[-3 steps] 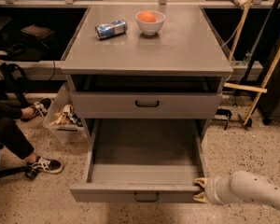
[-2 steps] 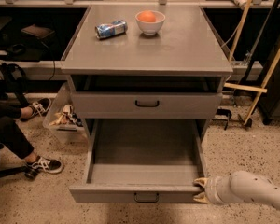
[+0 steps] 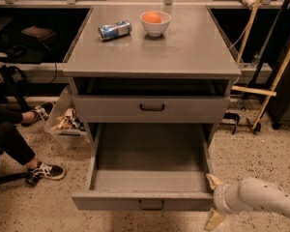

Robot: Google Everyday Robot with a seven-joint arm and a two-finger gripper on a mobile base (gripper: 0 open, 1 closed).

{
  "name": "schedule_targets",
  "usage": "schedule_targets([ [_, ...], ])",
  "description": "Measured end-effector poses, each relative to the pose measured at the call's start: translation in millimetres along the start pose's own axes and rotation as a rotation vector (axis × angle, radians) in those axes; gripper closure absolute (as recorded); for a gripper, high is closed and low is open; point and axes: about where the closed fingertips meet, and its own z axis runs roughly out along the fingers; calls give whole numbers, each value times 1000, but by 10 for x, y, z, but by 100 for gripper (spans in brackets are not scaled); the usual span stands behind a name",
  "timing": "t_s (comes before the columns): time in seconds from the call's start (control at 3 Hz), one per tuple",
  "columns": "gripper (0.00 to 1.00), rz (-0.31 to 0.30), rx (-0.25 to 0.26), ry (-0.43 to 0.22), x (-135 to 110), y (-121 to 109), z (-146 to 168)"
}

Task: Open middle drawer

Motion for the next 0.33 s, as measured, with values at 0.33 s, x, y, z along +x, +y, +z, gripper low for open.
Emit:
schedule_targets([
  [0.33, 0, 0, 0, 0, 0, 0, 0],
])
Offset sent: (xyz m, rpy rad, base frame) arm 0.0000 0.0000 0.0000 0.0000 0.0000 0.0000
